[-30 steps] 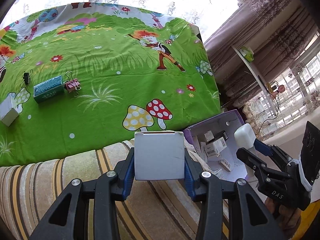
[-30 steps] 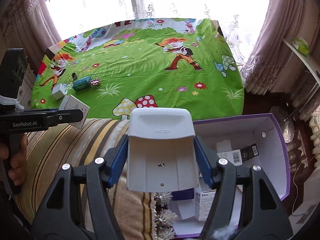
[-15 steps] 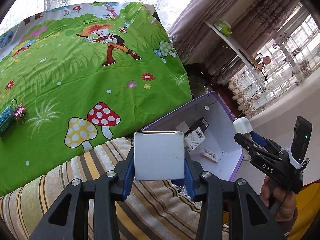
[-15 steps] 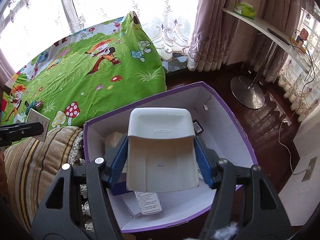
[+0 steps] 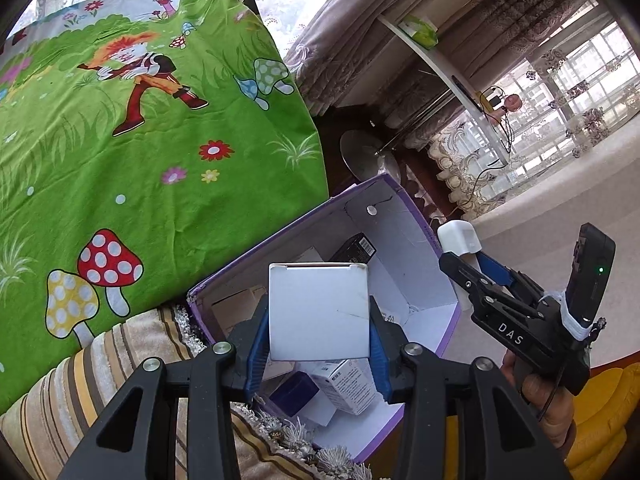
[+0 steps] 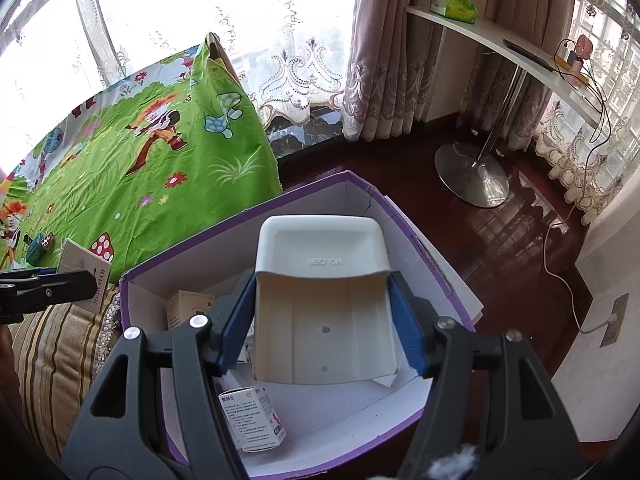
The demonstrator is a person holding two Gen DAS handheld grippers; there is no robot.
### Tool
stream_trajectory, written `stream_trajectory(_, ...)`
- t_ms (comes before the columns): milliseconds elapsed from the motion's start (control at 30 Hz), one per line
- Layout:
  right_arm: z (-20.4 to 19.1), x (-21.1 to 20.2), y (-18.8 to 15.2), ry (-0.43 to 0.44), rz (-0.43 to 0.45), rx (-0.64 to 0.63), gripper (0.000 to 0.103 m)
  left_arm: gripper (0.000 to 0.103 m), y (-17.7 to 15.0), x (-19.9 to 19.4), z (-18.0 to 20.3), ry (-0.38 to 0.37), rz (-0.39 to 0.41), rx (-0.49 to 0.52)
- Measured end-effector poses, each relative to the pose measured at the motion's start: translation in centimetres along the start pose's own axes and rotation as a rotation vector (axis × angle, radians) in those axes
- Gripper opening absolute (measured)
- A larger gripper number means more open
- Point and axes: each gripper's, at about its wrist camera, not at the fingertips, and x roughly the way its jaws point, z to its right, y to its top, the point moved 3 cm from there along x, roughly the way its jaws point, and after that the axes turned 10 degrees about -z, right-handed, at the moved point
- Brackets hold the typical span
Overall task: Organize rigid objects
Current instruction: 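Carry the cube and tray over the storage box and open both grippers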
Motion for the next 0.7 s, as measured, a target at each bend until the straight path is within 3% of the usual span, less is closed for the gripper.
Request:
stream_trajectory(200,-0.9,0.8,1.9,-0.002,0.005,-0.027,0.068,0.059,0.3,-0.2,-0.2,0.002,-0.01,-0.008)
stream_trajectory(367,-1.9,1.6,3.0,-0.004,-0.004,-0.059,0.068,0.061,-0.1,-2.1,-0.6,-0.008,0.019,0.003)
stream_trajectory(500,-2.4,2.7,3.5,0.0,-0.036,-0.08,0.068,0.065,-0.7,-5.2,-1.3,0.006,0.101,0.013)
stream_trajectory(600,-2.5,3.3,3.8,-0.003,-0.045,-0.073,0.068,0.067,-1.5,-8.0,-2.1,0.029,0.211,0.02)
stream_trajectory(700,-2.4,3.1,3.9,-0.011,-0.043,-0.064,0.068,0.069,-2.4,-10.1,-2.7,0.061,0.286,0.073)
